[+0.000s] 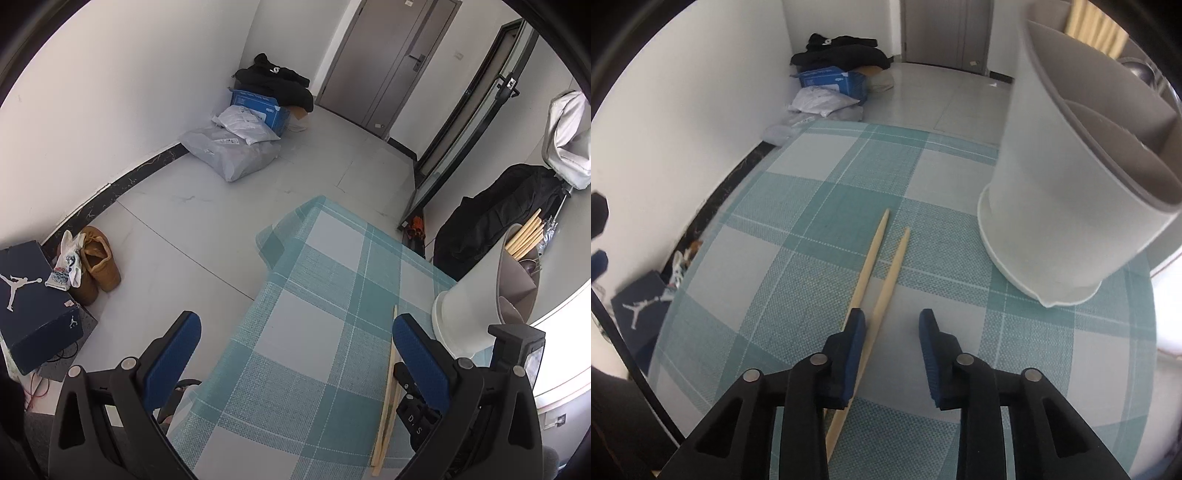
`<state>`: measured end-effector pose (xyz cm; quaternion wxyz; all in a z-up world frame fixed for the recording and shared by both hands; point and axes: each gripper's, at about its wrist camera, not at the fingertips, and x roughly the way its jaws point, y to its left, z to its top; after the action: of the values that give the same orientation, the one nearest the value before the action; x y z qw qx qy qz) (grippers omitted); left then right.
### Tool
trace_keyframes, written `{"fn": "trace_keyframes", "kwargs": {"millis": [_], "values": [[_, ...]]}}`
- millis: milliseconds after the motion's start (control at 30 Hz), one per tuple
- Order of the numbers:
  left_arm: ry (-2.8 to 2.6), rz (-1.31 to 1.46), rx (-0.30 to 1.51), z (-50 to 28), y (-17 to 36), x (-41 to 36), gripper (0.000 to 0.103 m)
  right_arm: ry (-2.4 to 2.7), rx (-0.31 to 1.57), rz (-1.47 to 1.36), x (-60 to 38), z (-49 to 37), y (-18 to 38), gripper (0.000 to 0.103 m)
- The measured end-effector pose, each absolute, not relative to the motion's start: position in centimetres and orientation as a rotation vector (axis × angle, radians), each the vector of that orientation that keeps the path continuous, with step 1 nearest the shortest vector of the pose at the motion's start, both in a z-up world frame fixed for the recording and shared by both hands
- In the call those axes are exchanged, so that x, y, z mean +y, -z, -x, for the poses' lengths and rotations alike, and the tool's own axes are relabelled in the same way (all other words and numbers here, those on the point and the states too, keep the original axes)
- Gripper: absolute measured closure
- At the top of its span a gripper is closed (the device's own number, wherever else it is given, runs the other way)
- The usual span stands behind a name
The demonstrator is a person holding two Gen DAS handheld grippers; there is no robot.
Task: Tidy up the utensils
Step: 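Grasp a loose wooden chopstick with the right gripper, then grasp the last chopstick with the left gripper while the right gripper lifts its chopstick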
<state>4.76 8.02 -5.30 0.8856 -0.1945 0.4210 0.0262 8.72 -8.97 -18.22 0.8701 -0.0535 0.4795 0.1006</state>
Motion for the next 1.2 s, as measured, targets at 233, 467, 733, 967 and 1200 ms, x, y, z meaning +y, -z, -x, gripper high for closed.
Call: {"fn": "trace_keyframes", "kwargs": {"millis": [233, 467, 733, 967, 1200], "values": [[-0.081, 0.417, 0.910, -5.1, 6.1, 8.6, 0.001, -0.339, 1.063, 0.148, -8.3, -9.0, 17.9, 0.097], [-0.060, 0.416, 0.889, -4.5, 5.5, 8.2, 0.001, -0.389, 1.125, 0.169, -11.9, -5.2, 17.6, 0.097], [-0.043, 0.416, 0.895, -4.3, 5.5, 7.9, 0.001, -0.387, 1.206, 0.157, -14.1, -2.8, 17.5, 0.094], [-0.048, 0.414, 0.906, -4.3, 5.7, 8.0, 0.001, -0.399, 1.194, 0.190, -12.7, -3.4, 17.7, 0.089], [-0.055, 0.411, 0.916, -4.6, 6.0, 8.1, 0.001, -0.410, 1.171, 0.223, -11.1, -6.1, 17.7, 0.082]]}}
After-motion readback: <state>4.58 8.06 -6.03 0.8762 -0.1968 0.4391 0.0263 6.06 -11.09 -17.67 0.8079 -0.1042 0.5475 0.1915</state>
